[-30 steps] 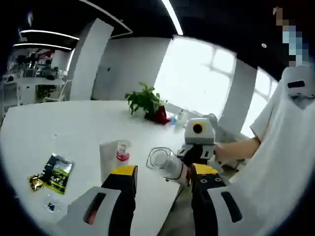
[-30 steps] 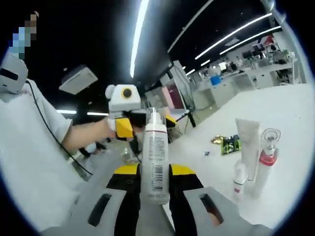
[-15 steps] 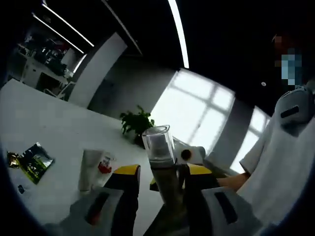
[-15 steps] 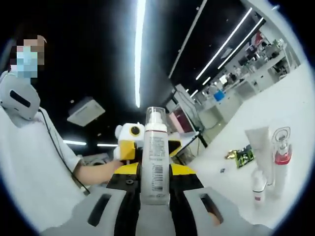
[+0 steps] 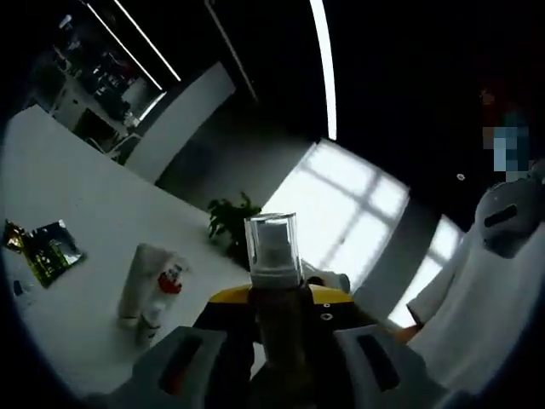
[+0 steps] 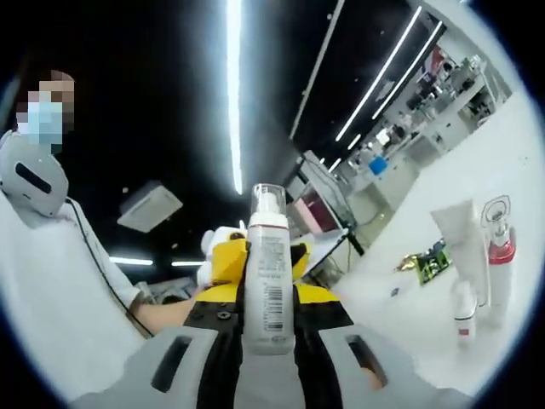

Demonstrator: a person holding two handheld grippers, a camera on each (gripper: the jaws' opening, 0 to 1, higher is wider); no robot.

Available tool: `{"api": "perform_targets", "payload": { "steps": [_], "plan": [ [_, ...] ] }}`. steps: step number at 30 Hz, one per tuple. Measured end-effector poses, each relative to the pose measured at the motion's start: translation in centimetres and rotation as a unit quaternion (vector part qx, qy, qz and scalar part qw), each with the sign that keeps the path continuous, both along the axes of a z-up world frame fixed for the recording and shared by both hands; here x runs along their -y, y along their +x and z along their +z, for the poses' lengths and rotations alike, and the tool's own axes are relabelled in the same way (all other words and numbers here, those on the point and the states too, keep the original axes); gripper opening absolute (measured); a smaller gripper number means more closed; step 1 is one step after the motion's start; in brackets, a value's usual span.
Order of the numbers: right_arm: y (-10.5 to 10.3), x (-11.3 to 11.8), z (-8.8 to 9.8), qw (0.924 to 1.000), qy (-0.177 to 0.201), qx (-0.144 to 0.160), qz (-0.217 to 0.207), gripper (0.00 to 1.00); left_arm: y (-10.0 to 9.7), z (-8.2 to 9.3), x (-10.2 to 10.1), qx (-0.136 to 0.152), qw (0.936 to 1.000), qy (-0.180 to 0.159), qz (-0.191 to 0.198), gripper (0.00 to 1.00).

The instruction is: Arrange the skincare products in the storage area until every visible bottle or jar stands upright without overlapping.

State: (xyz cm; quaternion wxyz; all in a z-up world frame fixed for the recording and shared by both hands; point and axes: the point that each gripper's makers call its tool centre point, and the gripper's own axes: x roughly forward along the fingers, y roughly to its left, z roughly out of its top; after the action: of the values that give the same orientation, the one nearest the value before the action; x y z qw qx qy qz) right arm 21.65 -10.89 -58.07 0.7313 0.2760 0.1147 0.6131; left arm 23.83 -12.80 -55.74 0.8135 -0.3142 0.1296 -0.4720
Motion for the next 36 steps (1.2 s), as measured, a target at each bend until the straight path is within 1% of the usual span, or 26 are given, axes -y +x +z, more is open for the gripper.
{"api": "perform_targets", "payload": {
  "steps": [1, 2, 3, 4, 5, 6, 7, 8, 9, 10, 12, 13, 14, 15, 16, 17, 19, 20, 21, 23, 25, 28, 32, 33, 34, 36],
  "plan": [
    [0.2, 0.1, -0.3, 0.9998, -0.012, 0.012, -0.007, 0.23, 0.0, -0.2, 0.0, -0.001, 0.9999, 0.013, 0.000, 0.19],
    [0.3, 0.2, -0.5, 0.9996, -0.021, 0.016, -0.011, 0.24, -0.1, -0.4, -0.1, 0.008, 0.9993, 0.037, -0.004, 0.19],
    [0.1, 0.4, -1.2, 0.9986, -0.044, 0.027, -0.009, 0.27, 0.2, -0.4, -0.3, 0.022, 0.9979, 0.060, 0.005, 0.19],
    [0.1, 0.8, -2.5, 0.9962, -0.083, 0.025, -0.007, 0.33, 0.2, -0.3, -0.5, 0.018, 0.9971, 0.074, 0.000, 0.19],
    [0.0, 1.1, -3.2, 0.9943, -0.104, 0.026, -0.006, 0.39, 0.3, -0.2, -0.6, 0.023, 0.9962, 0.084, -0.002, 0.19],
    [0.0, 1.6, -4.2, 0.9912, -0.130, 0.026, -0.004, 0.44, 0.4, 0.0, -0.9, 0.033, 0.9942, 0.103, -0.001, 0.19],
    [0.0, 2.1, -4.7, 0.9891, -0.144, 0.028, -0.002, 0.45, 0.4, -0.1, -1.1, 0.039, 0.9917, 0.122, -0.004, 0.19],
    [-0.1, 2.5, -4.9, 0.9877, -0.153, 0.035, -0.003, 0.45, 0.4, -0.1, -1.3, 0.047, 0.9891, 0.139, -0.007, 0.19],
    [-0.1, 3.2, -5.0, 0.9857, -0.163, 0.043, -0.001, 0.44, 0.3, -0.4, -1.5, 0.057, 0.9834, 0.172, -0.014, 0.19],
    [-0.1, 3.6, -4.9, 0.9851, -0.166, 0.045, 0.000, 0.45, 0.2, -0.6, -1.5, 0.067, 0.9783, 0.195, -0.021, 0.19],
    [0.0, 4.4, -4.6, 0.9827, -0.177, 0.054, 0.004, 0.46, -0.2, -1.5, -1.6, 0.086, 0.9633, 0.251, -0.040, 0.19],
    [0.1, 4.8, -4.4, 0.9800, -0.188, 0.064, 0.006, 0.46, -0.6, -1.9, -1.4, 0.096, 0.9543, 0.277, -0.057, 0.19],
    [0.2, 5.0, -4.3, 0.9769, -0.200, 0.076, 0.011, 0.46, -0.8, -2.2, -1.2, 0.104, 0.9487, 0.291, -0.068, 0.19],
    [0.3, 5.1, -3.6, 0.9763, -0.199, 0.084, 0.014, 0.46, -1.3, -2.5, -0.8, 0.113, 0.9420, 0.304, -0.084, 0.19],
    [0.3, 5.2, -3.5, 0.9760, -0.200, 0.085, 0.015, 0.45, -1.4, -2.6, -0.7, 0.115, 0.9408, 0.306, -0.089, 0.19],
    [0.5, 5.2, -2.8, 0.9764, -0.195, 0.091, 0.019, 0.45, -1.8, -2.8, -0.3, 0.115, 0.9381, 0.310, -0.104, 0.19],
    [0.5, 5.0, -1.8, 0.9758, -0.192, 0.101, 0.028, 0.45, -2.8, -3.5, 0.5, 0.123, 0.9273, 0.326, -0.137, 0.20],
    [0.5, 4.9, -1.5, 0.9746, -0.194, 0.108, 0.032, 0.45, -3.0, -3.8, 0.7, 0.125, 0.9233, 0.333, -0.145, 0.20],
    [0.4, 4.7, -1.1, 0.9719, -0.198, 0.120, 0.042, 0.45, -3.4, -4.3, 1.0, 0.128, 0.9172, 0.343, -0.156, 0.20],
    [-0.1, 4.3, -0.6, 0.9692, -0.201, 0.129, 0.062, 0.44, -3.9, -5.1, 1.5, 0.129, 0.9097, 0.356, -0.172, 0.20],
    [-0.6, 3.9, -0.1, 0.9683, -0.196, 0.134, 0.077, 0.43, -4.4, -5.8, 2.0, 0.125, 0.9045, 0.363, -0.185, 0.20],
    [-1.2, 3.7, -0.2, 0.9634, -0.205, 0.141, 0.099, 0.38, -4.7, -6.4, 2.5, 0.125, 0.9010, 0.368, -0.193, 0.20],
    [-1.8, 3.6, -0.6, 0.9614, -0.209, 0.134, 0.119, 0.36, -5.2, -7.0, 3.0, 0.123, 0.8977, 0.370, -0.205, 0.20],
    [-1.9, 3.5, -0.8, 0.9596, -0.214, 0.134, 0.125, 0.35, -5.2, -7.1, 3.1, 0.125, 0.8961, 0.372, -0.207, 0.20],
    [-2.1, 3.5, -1.1, 0.9561, -0.223, 0.135, 0.133, 0.35, -5.2, -7.2, 3.1, 0.125, 0.8957, 0.373, -0.207, 0.20],
    [-2.2, 3.4, -1.4, 0.9524, -0.234, 0.138, 0.139, 0.34, -5.1, -7.4, 3.1, 0.126, 0.8952, 0.374, -0.208, 0.20]
  ]
}}
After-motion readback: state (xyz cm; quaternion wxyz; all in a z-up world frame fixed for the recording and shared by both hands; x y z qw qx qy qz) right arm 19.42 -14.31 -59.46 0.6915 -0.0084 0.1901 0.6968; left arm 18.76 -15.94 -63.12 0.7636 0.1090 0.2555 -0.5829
